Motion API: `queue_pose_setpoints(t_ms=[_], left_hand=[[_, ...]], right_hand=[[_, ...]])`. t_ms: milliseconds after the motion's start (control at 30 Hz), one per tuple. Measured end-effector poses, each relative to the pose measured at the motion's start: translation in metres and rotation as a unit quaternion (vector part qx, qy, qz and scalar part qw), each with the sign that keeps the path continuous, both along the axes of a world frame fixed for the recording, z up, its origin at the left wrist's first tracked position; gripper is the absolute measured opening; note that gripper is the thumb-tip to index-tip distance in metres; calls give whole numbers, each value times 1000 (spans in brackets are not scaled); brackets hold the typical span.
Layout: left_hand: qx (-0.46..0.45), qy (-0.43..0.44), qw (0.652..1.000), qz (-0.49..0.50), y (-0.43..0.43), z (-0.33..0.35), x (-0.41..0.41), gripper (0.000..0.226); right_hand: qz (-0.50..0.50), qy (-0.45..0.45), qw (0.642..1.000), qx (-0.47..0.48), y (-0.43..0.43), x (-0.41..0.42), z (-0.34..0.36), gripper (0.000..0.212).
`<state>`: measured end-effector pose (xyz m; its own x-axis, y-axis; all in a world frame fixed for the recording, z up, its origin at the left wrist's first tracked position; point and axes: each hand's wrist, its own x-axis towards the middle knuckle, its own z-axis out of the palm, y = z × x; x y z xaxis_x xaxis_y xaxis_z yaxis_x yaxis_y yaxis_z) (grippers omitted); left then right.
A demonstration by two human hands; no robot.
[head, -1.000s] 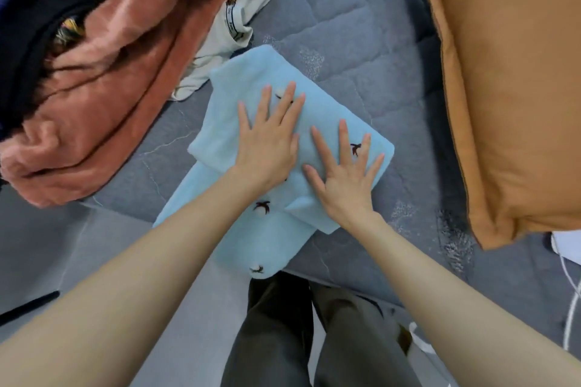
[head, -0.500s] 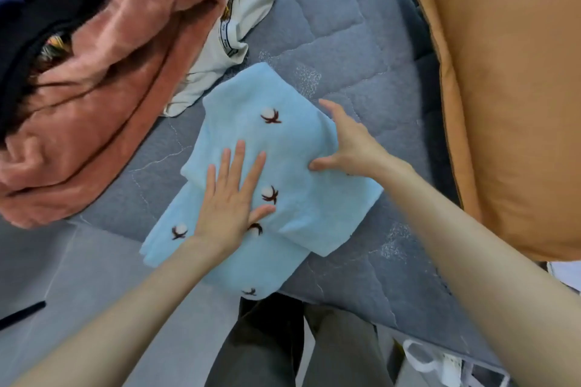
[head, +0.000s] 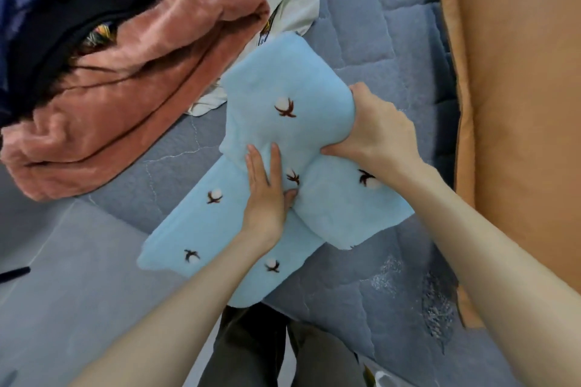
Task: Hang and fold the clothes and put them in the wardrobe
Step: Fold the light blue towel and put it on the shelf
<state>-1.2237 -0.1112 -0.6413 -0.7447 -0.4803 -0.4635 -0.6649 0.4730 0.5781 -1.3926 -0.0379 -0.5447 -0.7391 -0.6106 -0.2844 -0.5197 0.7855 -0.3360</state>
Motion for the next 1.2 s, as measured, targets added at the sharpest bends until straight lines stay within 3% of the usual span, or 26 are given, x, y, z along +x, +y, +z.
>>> queue_pose_setpoints(t_ms=[133,233,333,400,467,500,600,667,733,800,900,967,1000,1133,1200], left_hand=[[88,77,992,-52,-18,7,-64,81],[130,120,984,-12,-28,14,-86,69],[179,130,970,97,-35,16,-68,45],[209,103,953,191,-40,15,-42,33],[273,73,907,311,-42,18,-14,27],[308,62,874,371,-43,21,0,27],[391,54,763,512,-42,30,39,40],[427,75,731,527,-38,32,57,63],[432,90,748,495,-29,39,55,68],[404,95,776,475,-20,42,38,73],[339,114,776,520,-12,38,8,70],[316,132,760,553,-15,34,7,58],[305,127,768,548,-16,30,16,52],[198,18,865,461,-15,18,73,38],[109,-3,887,449,-15,13,90,45]], right_hand=[[16,141,989,-42,5,-40,24,50],[44,221,974,-31,11,-50,25,45],[49,162,985,-35,16,-18,18,56],[36,7,997,-61,16,12,12,58],[22,-143,986,-88,16,36,4,31],[18,-174,980,-91,15,46,0,23],[-11,-82,980,-182,11,57,-9,20],[-39,-11,973,-229,2,42,-13,19],[-47,-43,984,-168,-6,16,-22,36],[-41,-145,987,-54,-12,0,-31,48],[-29,-274,961,-15,-15,7,-44,45],[-30,-253,967,-29,-14,19,-47,43],[-30,-232,972,-31,-12,25,-46,41],[50,-176,982,-53,-6,60,-43,34],[70,-180,975,-114,-11,72,-38,26]])
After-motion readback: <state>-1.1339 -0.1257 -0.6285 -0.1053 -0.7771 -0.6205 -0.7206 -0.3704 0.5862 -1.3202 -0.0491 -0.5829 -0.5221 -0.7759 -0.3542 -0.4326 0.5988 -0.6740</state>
